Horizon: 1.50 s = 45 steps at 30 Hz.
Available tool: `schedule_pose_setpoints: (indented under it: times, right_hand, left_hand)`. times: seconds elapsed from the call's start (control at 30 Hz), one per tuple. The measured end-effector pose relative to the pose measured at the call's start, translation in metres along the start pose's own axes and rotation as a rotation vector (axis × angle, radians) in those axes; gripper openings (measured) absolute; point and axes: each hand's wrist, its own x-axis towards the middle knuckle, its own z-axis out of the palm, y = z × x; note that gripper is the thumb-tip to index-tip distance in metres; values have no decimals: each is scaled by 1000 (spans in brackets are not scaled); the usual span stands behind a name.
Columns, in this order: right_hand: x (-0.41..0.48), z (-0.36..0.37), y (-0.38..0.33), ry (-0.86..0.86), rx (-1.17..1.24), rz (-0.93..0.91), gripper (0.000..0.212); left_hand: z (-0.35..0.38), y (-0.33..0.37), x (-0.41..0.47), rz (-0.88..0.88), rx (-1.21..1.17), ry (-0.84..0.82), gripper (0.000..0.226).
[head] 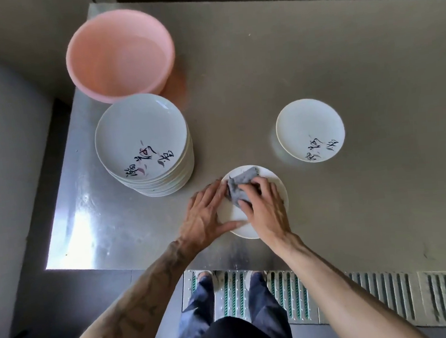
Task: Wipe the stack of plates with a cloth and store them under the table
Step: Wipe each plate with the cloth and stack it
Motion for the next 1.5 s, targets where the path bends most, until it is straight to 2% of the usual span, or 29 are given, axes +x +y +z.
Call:
schedule_pose_setpoints:
  times: [0.07, 0.17, 0.23, 0.33, 0.5, 0.7, 0.9, 1.07, 1.17, 1.27, 1.43, 1.5]
  right_hand:
    - [6, -7, 12, 17, -82, -39, 44]
    - [-4, -12, 22, 57, -141, 50, 43]
    - [-28, -7, 21, 102, -163, 104, 44]
    - [-55, 4, 19, 75, -192, 46, 46]
    - [-11, -7, 31, 83, -276, 8, 49]
    - [-55, 15, 12, 115, -201, 62, 46]
    - [-9, -8, 29, 137, -194, 74, 34]
    - [-44, 11, 10, 112, -176, 67, 39]
    - [-24, 0, 20, 117, -184, 69, 39]
    - [-7, -7, 25, 154, -188, 84, 29]
    - [-37, 11, 8, 113, -222, 77, 32]
    - [-23, 5, 14, 119, -214, 78, 35]
  left_hand:
    - [-1, -1, -1, -3, 36, -34, 113]
    - [0, -3, -2, -6, 85, -74, 112]
    - [2, -3, -2, -11, 86, -43, 111]
    - [7, -4, -2, 32, 77, -5, 110]
    - [12, -15, 4, 122, 120, 16, 119]
    - [19, -14, -2, 54, 161, 90, 121]
    - [25, -25, -11, 71, 271, 172, 101]
    - [33, -18, -4, 76, 254, 239, 97]
    - [29, -25, -1, 166, 220, 253, 78]
    - [23, -29, 4, 194, 252, 194, 64]
    - [36, -19, -7, 125, 284, 235, 84]
    - [35, -21, -9, 140, 263, 238, 81]
